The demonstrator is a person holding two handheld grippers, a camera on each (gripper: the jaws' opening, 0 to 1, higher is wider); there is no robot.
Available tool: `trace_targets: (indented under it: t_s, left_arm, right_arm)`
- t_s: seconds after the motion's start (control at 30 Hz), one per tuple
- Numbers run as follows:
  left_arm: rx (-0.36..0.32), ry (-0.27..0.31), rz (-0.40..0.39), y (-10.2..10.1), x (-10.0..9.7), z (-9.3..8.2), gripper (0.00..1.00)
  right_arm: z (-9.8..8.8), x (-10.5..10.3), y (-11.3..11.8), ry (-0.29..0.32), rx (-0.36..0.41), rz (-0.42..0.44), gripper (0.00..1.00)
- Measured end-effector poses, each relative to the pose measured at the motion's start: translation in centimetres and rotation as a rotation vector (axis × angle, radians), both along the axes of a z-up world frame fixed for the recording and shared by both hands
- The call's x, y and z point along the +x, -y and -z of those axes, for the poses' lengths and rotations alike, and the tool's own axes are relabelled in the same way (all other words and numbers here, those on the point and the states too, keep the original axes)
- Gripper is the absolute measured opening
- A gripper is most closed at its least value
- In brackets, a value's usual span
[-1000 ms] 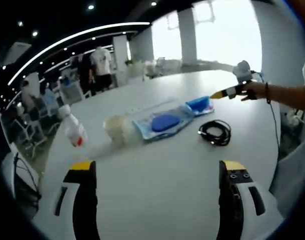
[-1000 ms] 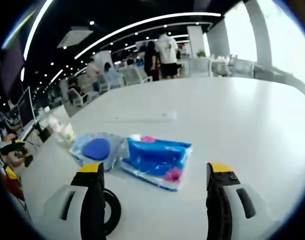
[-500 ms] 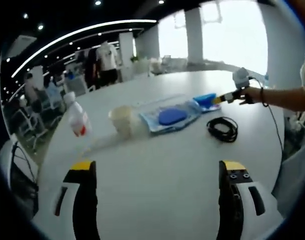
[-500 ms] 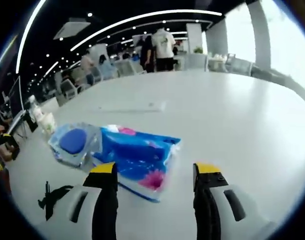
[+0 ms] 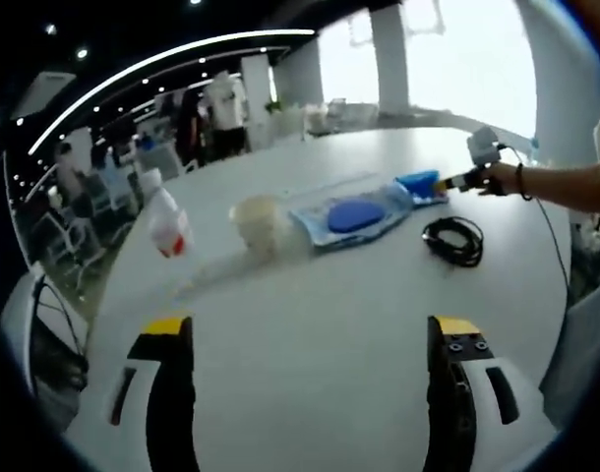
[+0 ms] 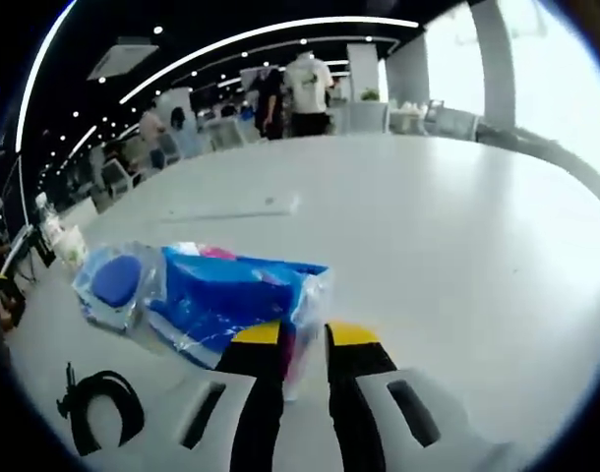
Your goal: Arrange the tabletop items into an orderly group along one side of the table until the central work area is clear of visible clutter.
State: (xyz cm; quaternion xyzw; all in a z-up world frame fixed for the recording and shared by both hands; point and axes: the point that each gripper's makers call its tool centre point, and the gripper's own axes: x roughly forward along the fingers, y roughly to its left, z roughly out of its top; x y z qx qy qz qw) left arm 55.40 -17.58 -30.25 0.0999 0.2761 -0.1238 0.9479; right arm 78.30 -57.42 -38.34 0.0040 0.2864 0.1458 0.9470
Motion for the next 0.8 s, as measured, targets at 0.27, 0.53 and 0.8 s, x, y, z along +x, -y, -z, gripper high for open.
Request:
trace_targets:
  t_s: [0.27, 0.53, 0.8]
  left_arm:
    - [-0.013, -0.003, -0.014, -0.6, -0.2, 0.0, 0.92]
    - [-0.017, -0.002, -0.013, -0.8, -0.2, 0.0, 0.91]
    - [0.019, 0.012, -0.003, -0.9, 0.0, -0.2, 0.89]
  right_arm:
    - [-0.7, 0.2, 0.1, 0.016, -0.006, -0.03, 0.05]
    - [-2.1, 0.7, 1.2, 0.037, 0.043, -0.003, 0.02]
    - [-2.0, 0.9, 1.7, 0.027, 0.041, -0.042, 0.02]
